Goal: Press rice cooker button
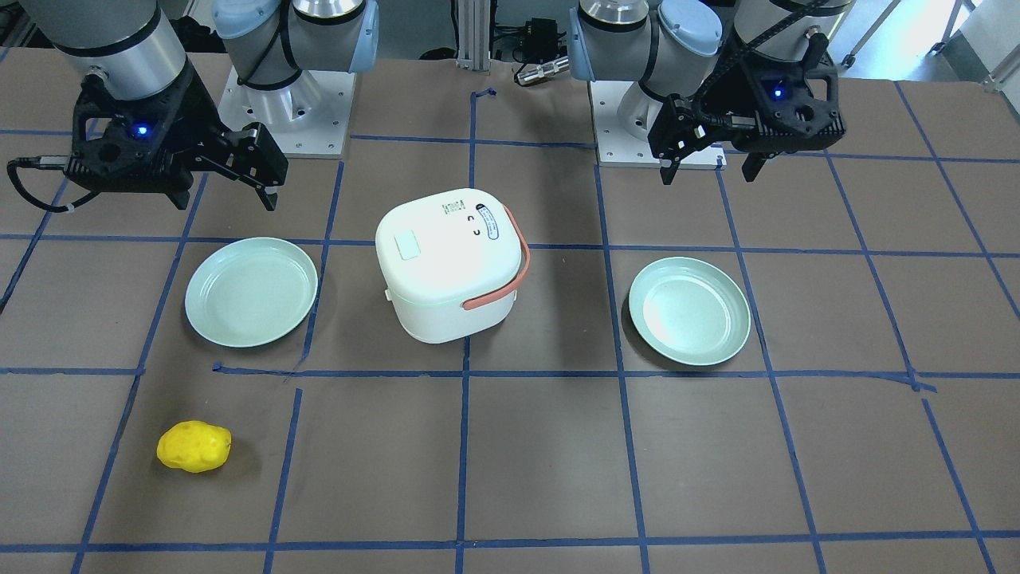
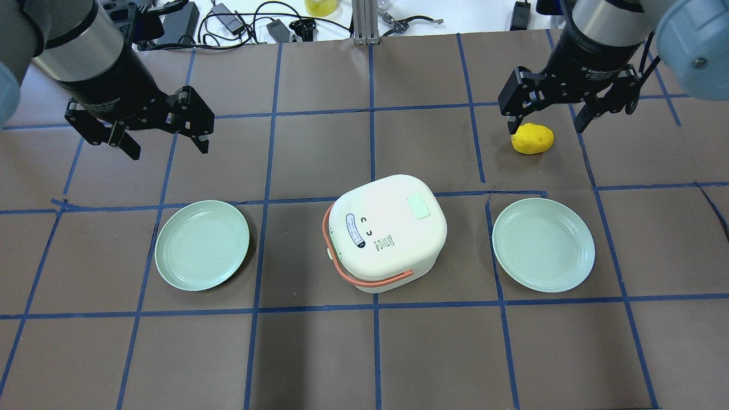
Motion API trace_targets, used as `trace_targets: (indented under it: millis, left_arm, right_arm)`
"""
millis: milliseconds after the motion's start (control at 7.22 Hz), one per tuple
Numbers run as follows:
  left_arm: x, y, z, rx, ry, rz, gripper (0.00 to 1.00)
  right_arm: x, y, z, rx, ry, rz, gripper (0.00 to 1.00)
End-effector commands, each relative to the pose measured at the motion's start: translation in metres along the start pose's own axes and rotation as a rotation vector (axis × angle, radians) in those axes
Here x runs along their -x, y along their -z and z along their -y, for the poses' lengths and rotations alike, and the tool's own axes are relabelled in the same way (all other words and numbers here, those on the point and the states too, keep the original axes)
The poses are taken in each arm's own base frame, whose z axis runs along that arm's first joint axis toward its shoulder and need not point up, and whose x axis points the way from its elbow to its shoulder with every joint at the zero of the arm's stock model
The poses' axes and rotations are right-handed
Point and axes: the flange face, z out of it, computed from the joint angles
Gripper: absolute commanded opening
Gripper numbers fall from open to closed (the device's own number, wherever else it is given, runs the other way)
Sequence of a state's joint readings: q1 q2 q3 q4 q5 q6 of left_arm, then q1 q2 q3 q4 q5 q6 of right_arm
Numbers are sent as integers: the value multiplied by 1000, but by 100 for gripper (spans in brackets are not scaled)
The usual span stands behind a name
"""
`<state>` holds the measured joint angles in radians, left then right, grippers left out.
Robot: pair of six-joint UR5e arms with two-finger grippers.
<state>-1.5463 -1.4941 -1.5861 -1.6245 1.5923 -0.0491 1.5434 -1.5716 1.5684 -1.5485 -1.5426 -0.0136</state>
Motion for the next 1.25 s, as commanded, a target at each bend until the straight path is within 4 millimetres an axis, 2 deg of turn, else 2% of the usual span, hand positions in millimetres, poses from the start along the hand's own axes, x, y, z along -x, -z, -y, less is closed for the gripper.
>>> trace_targets:
  millis: [0,138,277,554,692,1108]
  left_arm:
    - [0,-1,1,2,0,0,100]
    - [0,0,0,0,0,0,100]
    - [0,0,0,0,0,0,100]
    - [0,0,0,0,0,0,100]
    - [0,0,0,0,0,0,100]
    - [0,-1,1,2,0,0,100]
  right_arm:
    - [27,-5,-3,-1,46,0,66]
    - [51,-11,-9,10,70,2,42]
    - [72,-19,-8,14,104,0,31]
    - [99,-43,-8,32,149,5,29]
    - [111,-52,-7,55,155,68,27]
    - [120,-79,4,92,160,91,26]
